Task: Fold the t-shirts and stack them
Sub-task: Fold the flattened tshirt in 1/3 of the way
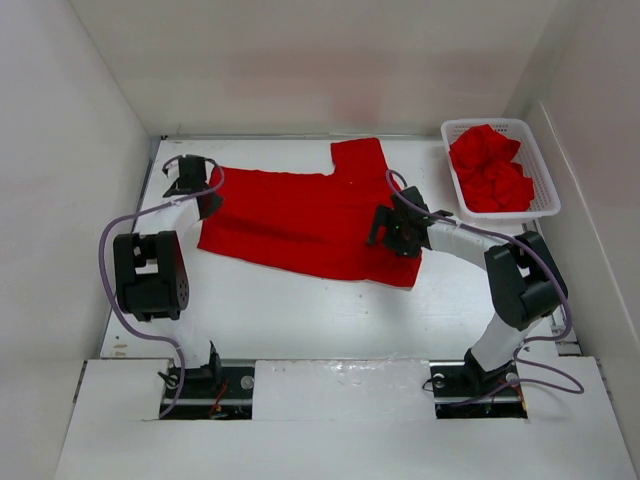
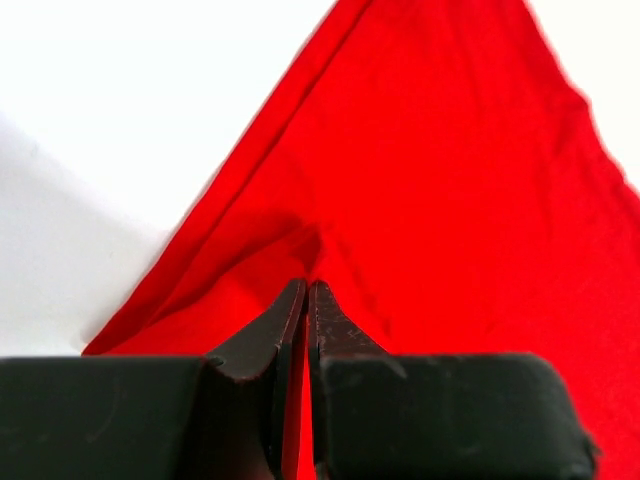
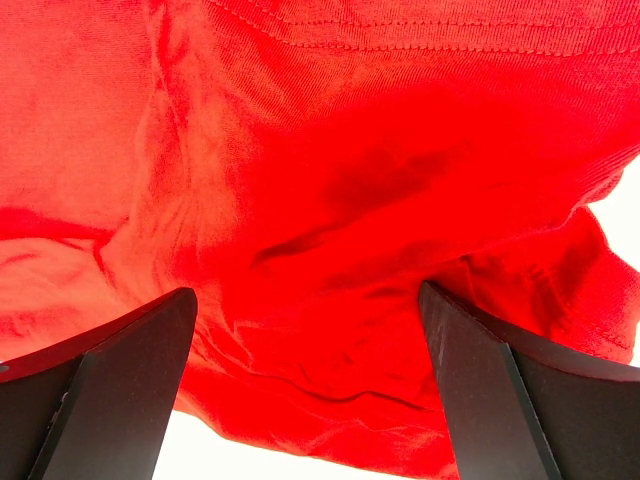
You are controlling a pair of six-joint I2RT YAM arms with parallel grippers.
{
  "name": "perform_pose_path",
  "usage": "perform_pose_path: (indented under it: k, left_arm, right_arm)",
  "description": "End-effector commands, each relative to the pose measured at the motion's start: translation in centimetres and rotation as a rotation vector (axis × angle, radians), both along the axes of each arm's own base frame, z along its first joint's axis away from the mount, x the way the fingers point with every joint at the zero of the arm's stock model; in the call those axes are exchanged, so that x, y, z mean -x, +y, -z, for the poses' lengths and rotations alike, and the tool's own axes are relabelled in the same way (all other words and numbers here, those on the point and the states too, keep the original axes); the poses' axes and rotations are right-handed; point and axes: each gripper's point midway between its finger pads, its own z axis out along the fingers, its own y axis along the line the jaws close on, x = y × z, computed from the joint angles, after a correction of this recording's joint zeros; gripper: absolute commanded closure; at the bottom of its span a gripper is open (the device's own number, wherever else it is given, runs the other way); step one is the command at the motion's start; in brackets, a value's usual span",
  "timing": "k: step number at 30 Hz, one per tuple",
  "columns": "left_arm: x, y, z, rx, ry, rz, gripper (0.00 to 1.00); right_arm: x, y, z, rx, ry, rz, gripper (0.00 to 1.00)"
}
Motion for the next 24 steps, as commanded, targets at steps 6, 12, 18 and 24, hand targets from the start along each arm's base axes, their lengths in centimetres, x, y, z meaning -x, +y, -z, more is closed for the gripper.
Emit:
perform_pose_path:
  k: [6, 12, 18, 24]
  left_arm:
    - [-3.7, 1.0, -2.3, -0.030, -0.047, -0.035, 1.00]
    - [-5.7, 1.5, -2.3, -0.054, -0.021, -0.032, 1.00]
    - [-5.5, 3.3, -1.8, -0.078, 0.044, -0.104, 0.85]
    - [-5.0, 5.0, -4.2, -0.079, 0.019, -0.165, 0.19]
  right_arm:
    - [0.4, -1.9, 1.4, 0.062, 0.034, 0.049, 0.01]
    - [0.3, -1.8, 1.2, 0.057, 0.036, 0.058, 0.01]
    - [-0.1, -2.2, 0.8, 0.082, 0.026, 0.075, 0.01]
    - [-0.7, -1.8, -1.7, 0.111, -0.034, 0.067, 0.00]
